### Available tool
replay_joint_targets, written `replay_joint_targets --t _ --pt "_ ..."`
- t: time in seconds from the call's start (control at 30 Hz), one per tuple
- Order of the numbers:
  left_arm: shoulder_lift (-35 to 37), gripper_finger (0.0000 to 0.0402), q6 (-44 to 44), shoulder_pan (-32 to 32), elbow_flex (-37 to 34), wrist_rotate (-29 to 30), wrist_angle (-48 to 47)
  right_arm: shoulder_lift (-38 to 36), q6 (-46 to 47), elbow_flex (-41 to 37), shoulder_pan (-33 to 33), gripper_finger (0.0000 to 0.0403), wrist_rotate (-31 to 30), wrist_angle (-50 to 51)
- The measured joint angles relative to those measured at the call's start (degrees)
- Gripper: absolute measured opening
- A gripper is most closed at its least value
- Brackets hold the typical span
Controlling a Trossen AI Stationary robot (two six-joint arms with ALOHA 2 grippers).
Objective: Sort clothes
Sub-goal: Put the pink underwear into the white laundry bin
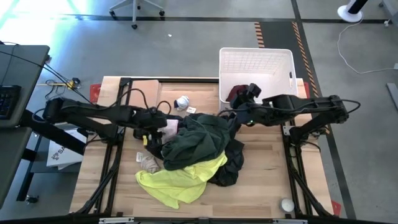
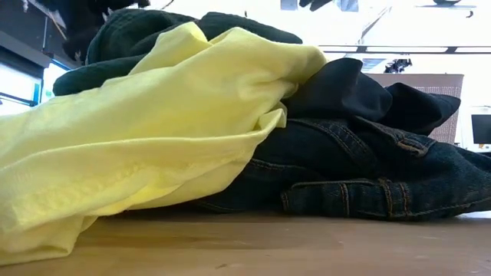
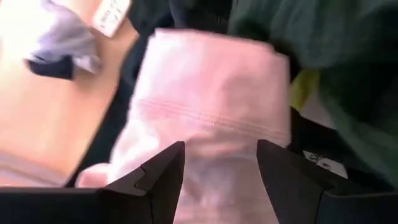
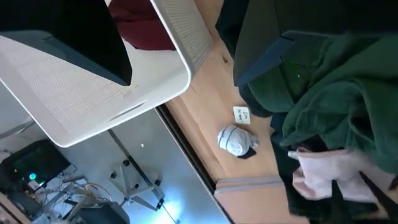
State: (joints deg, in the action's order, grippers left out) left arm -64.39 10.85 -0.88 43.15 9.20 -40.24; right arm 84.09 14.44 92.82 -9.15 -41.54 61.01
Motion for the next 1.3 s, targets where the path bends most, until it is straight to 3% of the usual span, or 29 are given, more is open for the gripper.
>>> replay_joint_targets --t 0.13,0.2,0.37,0.43,0.7,0.9,1.07,1.3 --pt "-2.48 0.0190 -0.03 0.65 -3.75 -1.01 7.02 0.93 -1.69 0.00 -0.02 0.0280 0.04 -0.02" --pt "-3.93 0.0168 -0.46 0.65 -3.63 -0.39 7.97 1.01 -1.87 0.00 0.00 0.0280 0.05 -0.02" --pt "-5.09 0.0046 -2.55 1.06 -1.88 1.30 8.06 1.01 -1.45 0.00 0.00 0.0280 0.08 -0.02" --pt "-4.85 0.0015 -3.61 1.45 -1.01 1.42 8.03 1.01 -1.37 0.00 -0.06 0.0280 0.10 -0.02" --pt "3.00 0.0006 -8.41 0.93 10.72 9.52 5.44 1.36 -0.48 0.00 -1.17 0.0279 -0.13 -1.54" --pt "8.01 0.0004 -10.86 -1.11 16.44 6.12 13.85 3.87 -10.97 0.00 -1.16 0.0279 0.45 -11.42" --pt "8.85 0.0003 -13.24 -4.39 16.40 0.29 21.63 7.98 -24.47 0.00 -1.92 0.0280 8.08 -27.61" --pt "7.92 0.0002 -17.39 -8.52 16.34 2.08 28.57 14.91 -28.64 0.02 -0.96 0.0279 20.35 -45.81"
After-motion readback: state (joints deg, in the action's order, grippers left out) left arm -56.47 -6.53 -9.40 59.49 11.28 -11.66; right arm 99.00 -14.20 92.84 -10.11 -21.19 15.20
